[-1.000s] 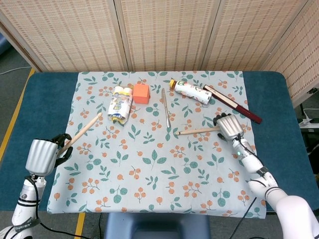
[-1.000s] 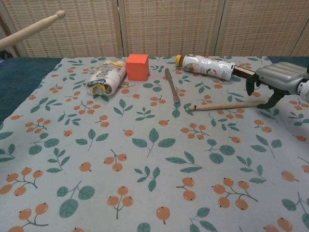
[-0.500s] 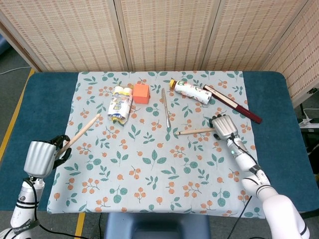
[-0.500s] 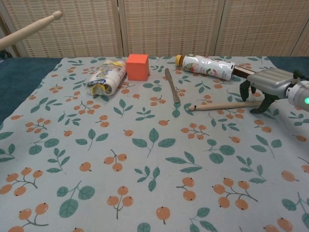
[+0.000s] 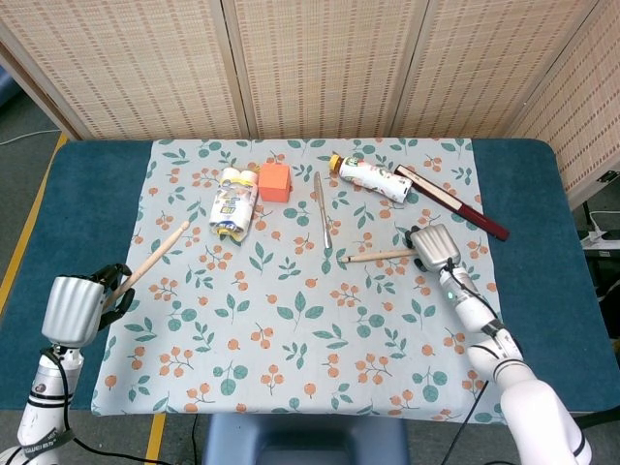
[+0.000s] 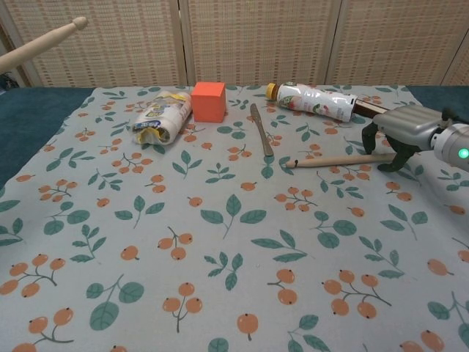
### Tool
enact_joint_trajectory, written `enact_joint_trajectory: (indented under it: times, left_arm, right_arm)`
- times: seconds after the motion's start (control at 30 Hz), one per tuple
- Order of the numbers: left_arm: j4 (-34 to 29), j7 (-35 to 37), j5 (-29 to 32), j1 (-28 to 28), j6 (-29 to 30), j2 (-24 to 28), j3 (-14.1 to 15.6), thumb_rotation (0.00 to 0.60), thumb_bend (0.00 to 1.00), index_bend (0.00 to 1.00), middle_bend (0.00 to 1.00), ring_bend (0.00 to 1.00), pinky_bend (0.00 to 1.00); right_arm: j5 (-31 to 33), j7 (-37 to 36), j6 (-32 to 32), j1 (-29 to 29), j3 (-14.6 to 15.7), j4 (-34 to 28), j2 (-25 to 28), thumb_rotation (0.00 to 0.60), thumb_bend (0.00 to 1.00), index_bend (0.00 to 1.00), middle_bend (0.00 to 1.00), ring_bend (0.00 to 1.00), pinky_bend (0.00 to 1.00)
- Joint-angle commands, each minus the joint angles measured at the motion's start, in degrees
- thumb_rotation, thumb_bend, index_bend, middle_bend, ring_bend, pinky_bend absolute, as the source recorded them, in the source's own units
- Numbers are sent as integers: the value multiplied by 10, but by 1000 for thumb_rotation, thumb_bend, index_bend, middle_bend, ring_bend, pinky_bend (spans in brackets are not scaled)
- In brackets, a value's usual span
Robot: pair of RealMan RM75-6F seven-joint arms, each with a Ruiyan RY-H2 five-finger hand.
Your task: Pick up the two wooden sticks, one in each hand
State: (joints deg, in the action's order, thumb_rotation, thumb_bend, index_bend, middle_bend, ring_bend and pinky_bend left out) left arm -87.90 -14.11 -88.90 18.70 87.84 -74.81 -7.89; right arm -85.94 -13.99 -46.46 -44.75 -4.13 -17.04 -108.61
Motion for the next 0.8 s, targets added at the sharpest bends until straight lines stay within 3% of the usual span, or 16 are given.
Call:
enact_joint_trajectory:
  times: [0.03, 0.53, 0.8]
  left_arm:
    - [1, 1, 0, -1, 1, -1, 0, 600, 359, 698, 864, 996, 1000]
    - [12, 8, -2, -4, -1, -3, 1, 600, 358, 698, 865, 996, 1000]
    - [14, 14, -5, -8, 4, -1, 2, 600, 359, 698, 864, 996, 1000]
  right_arm:
    - [0, -2, 1, 0, 1, 2, -1, 600, 154, 482, 378, 663, 996]
    - [-3, -33, 0, -6, 7, -4, -5, 600, 154, 495, 378, 727, 1000]
    - [2, -25, 9, -4, 6, 6, -13, 600, 160, 570, 426, 752, 1000]
